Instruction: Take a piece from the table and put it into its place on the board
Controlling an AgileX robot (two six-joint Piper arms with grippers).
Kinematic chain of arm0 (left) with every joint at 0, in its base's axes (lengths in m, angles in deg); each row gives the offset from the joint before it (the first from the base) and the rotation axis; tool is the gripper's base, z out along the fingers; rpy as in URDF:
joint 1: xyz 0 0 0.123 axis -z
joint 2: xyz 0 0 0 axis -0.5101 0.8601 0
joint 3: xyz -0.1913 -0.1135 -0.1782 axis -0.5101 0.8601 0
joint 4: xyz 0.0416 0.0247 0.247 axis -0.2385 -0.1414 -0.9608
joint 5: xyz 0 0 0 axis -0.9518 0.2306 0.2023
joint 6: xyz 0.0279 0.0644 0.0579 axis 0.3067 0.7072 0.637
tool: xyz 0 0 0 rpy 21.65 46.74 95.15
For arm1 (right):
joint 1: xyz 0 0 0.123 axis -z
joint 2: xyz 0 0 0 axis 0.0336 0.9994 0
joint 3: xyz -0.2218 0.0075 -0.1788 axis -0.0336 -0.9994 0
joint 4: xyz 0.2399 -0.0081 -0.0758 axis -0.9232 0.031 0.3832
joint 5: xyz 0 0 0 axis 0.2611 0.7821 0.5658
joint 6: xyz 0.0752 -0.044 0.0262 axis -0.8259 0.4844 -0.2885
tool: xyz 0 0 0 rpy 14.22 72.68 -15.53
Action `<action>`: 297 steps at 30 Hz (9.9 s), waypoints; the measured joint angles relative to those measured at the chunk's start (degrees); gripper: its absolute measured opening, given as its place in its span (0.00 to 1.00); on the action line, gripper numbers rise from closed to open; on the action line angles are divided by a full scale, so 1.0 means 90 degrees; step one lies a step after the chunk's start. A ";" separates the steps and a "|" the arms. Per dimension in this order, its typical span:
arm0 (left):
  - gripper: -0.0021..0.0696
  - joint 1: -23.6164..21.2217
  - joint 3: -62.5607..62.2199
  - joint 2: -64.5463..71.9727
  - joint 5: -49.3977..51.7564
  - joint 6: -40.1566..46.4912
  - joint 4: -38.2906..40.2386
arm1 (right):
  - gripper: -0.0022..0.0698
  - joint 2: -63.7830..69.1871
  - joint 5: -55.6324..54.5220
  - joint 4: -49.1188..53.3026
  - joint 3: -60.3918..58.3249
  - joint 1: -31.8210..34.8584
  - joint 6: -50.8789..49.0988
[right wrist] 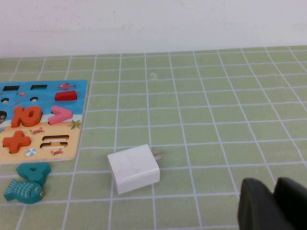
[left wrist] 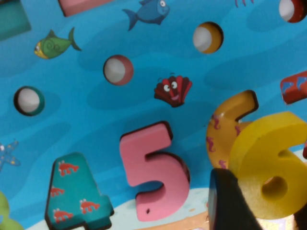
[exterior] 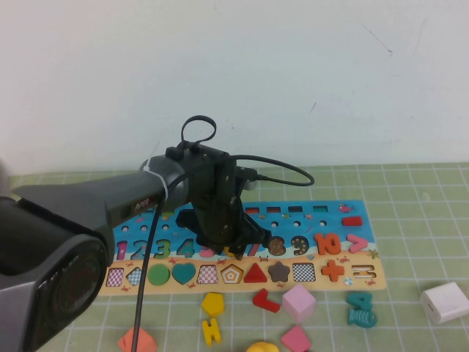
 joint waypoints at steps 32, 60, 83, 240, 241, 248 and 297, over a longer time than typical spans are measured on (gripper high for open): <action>0.29 0.0000 0.0000 0.0000 -0.0126 0.0000 -0.0516 | 0.13 0.0000 0.0000 0.0000 0.0000 0.0000 0.0000; 0.03 0.0000 -0.0047 -0.0438 0.0112 0.0170 -0.0336 | 0.13 0.0000 0.0000 0.0000 0.0000 0.0000 0.0000; 0.03 -0.0153 -0.0474 0.0149 -0.0688 0.0170 -0.0285 | 0.13 0.0000 0.0000 0.0000 0.0000 0.0000 0.0000; 0.03 -0.3081 1.0988 -1.4570 -0.3053 0.0309 -0.0259 | 0.13 0.0000 0.0000 0.0000 0.0000 0.0000 0.0000; 0.03 -0.3081 1.0988 -1.4570 -0.3022 0.0336 -0.0259 | 0.13 0.0000 0.0000 0.0000 0.0000 0.0000 0.0000; 0.03 -0.3081 1.0988 -1.4570 -0.2869 0.0759 -0.0119 | 0.13 0.0000 0.0000 0.0000 0.0000 0.0000 0.0000; 0.03 -0.3081 1.0976 -1.4570 -0.2826 0.0849 0.0002 | 0.13 0.0000 0.0000 0.0000 0.0000 0.0000 0.0000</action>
